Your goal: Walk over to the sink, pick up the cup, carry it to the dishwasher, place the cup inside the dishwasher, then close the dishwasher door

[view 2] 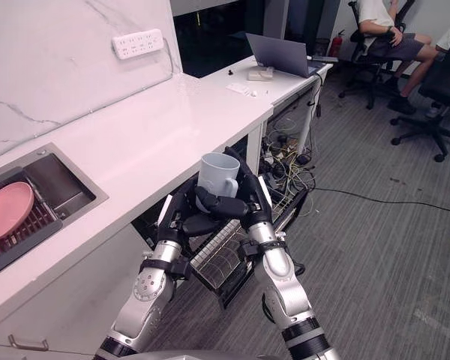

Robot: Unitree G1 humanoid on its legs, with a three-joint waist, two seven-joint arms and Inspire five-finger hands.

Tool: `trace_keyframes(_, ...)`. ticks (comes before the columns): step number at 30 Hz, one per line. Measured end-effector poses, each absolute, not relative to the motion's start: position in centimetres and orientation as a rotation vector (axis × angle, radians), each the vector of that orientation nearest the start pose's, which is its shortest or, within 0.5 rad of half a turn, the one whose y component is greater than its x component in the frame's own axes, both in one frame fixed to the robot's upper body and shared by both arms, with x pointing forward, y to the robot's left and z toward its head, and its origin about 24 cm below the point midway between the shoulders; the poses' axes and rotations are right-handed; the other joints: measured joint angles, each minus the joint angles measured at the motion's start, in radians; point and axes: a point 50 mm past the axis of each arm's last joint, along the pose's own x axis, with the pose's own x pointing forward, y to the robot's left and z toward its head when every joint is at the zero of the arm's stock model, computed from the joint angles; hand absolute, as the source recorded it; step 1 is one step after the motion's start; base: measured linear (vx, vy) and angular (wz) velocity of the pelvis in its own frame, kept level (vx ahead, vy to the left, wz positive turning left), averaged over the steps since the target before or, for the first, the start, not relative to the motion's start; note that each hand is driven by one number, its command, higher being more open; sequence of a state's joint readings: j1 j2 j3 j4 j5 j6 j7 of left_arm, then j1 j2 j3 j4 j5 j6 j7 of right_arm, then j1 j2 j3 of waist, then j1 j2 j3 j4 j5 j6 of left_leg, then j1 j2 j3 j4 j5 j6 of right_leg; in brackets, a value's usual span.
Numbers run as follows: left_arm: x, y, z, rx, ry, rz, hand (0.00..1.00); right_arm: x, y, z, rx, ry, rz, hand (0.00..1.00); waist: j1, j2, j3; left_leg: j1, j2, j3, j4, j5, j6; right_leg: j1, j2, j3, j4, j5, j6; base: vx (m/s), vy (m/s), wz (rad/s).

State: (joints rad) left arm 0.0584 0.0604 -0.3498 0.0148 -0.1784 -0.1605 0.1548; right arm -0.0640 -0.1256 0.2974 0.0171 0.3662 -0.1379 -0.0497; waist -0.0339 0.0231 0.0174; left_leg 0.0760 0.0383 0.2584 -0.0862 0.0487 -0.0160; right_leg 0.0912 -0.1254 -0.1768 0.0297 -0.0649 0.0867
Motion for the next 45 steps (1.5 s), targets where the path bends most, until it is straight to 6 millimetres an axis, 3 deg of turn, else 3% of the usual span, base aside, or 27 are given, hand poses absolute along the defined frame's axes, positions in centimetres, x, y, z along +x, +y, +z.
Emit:
trace_keyframes(8,23.2,9.4,2.6,-0.149,0.005,-0.148,0.3,26.4,-9.9,4.7,0.224,-0.049,0.24,0.3,0.021,-0.007,-0.013,-0.019,0.014,-0.016,0.0,0.016,-0.002,-0.003,0.011,-0.017,-0.014,0.014,-0.01,-0.03,-0.015,0.06)
trace_keyframes(9,23.2,9.4,2.6,-0.148,0.006,-0.148,0.9,26.4,-9.9,4.7,0.224,-0.048,0.242,0.3,0.021,-0.008,-0.013,-0.02,0.014,-0.016,0.0,0.017,-0.002,-0.003,0.011,-0.017,-0.014,0.015,-0.011,0.0,0.0,0.0)
trace_keyframes(19,22.4,8.4,2.8,-0.165,0.001,-0.181,0.9,26.9,-11.8,5.0,0.123,-0.08,0.163,0.3,0.022,-0.019,-0.012,-0.021,0.009,-0.019,-0.001,0.018,-0.003,-0.004,0.012,-0.02,-0.013,0.016,-0.011,0.0,0.0,0.0)
trace_keyframes(25,22.0,9.9,3.3,-0.134,-0.035,-0.111,0.9,27.2,-13.7,5.5,-0.02,-0.117,0.084,0.3,0.022,-0.019,-0.012,-0.021,0.01,-0.023,-0.001,0.019,-0.004,-0.002,0.012,-0.025,-0.013,0.016,-0.01,0.0,0.0,0.01)
trace_keyframes(30,21.5,10.8,2.7,-0.107,-0.017,-0.079,0.9,27.1,-13.7,5.4,-0.073,-0.121,0.106,0.3,0.023,-0.021,-0.01,-0.03,0.009,-0.039,-0.001,0.022,-0.006,-0.002,0.011,-0.041,-0.016,0.016,-0.01,-0.01,-0.002,0.1)
trace_keyframes(35,20.7,10.9,1.0,-0.079,0.054,-0.1,0.9,26.9,-14.4,3.3,-0.134,-0.03,0.144,0.3,0.044,-0.03,-0.004,-0.061,0.012,-0.073,-0.001,0.034,-0.005,-0.011,0.01,-0.077,-0.019,0.015,-0.01,-0.01,-0.013,0.22)
trace_keyframes(38,20.1,11.4,-0.6,-0.063,0.127,-0.092,0.9,26.6,-15.5,0.5,-0.2,0.098,0.151,0.3,0.057,-0.039,0.026,-0.106,0.012,-0.116,-0.001,0.054,-0.005,-0.035,0.007,-0.121,-0.011,0.013,-0.014,-0.04,-0.007,0.42)
trace_keyframes(40,19.7,12.4,-1.7,-0.055,0.175,-0.06,0.9,26.7,-16.8,-1.1,-0.243,0.185,0.133,0.3,0.075,-0.036,0.082,-0.147,0.012,-0.151,0.0,0.075,-0.005,-0.068,0.006,-0.156,0.018,0.006,-0.018,-0.07,-0.005,0.45)
trace_keyframes(45,19.6,14.6,-2.0,-0.03,0.191,0.021,0.9,28.6,-18.2,-1.5,-0.299,0.253,0.079,0.3,0.108,-0.029,0.192,-0.233,0.004,-0.23,0.028,0.103,-0.006,-0.148,-0.018,-0.234,0.142,-0.048,-0.025,-0.09,-0.003,0.54)
